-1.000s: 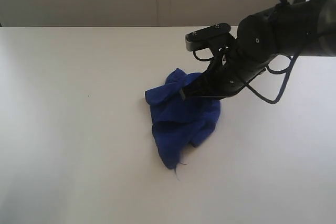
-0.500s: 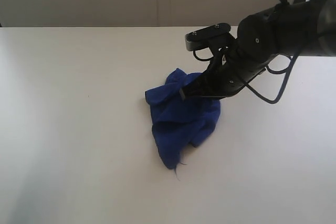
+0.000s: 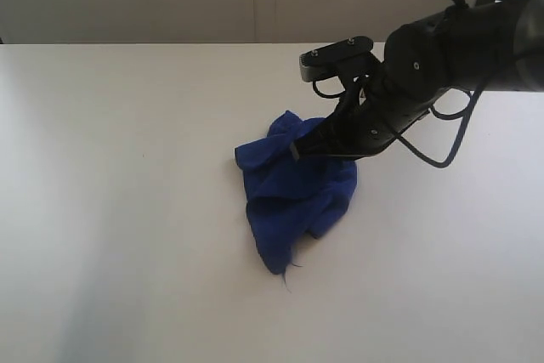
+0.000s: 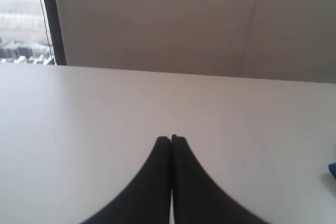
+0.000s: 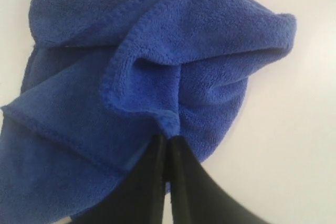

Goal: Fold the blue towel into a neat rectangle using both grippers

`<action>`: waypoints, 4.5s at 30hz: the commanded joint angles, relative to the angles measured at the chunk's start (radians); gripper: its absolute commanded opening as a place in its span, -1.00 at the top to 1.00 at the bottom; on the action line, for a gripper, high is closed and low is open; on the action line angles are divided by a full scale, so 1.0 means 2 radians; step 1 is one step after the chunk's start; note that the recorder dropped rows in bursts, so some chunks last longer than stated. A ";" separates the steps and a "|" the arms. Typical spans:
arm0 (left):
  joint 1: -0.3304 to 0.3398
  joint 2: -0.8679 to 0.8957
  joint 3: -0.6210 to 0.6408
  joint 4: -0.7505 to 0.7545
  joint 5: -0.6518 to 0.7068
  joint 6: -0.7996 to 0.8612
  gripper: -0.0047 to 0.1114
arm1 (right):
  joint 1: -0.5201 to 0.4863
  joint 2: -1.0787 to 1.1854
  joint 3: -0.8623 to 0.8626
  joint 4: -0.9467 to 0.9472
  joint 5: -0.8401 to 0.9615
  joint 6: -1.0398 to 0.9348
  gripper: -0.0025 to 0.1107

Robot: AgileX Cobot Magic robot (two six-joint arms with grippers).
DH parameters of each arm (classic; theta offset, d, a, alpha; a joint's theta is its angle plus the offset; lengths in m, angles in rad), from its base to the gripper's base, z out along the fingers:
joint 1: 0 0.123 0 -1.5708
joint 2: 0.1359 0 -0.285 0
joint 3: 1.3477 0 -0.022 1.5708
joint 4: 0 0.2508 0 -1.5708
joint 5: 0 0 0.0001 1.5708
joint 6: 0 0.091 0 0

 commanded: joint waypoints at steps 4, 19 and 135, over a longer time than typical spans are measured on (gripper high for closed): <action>0.001 0.206 -0.128 -0.076 0.127 0.085 0.92 | -0.004 -0.001 0.002 -0.003 0.002 0.003 0.96; -0.139 0.756 -0.347 -0.648 0.149 0.793 0.92 | -0.004 -0.001 0.002 -0.002 0.002 0.011 0.96; -0.232 0.925 -0.481 -0.662 -0.012 1.071 0.18 | -0.004 -0.001 0.002 0.000 -0.009 0.024 0.96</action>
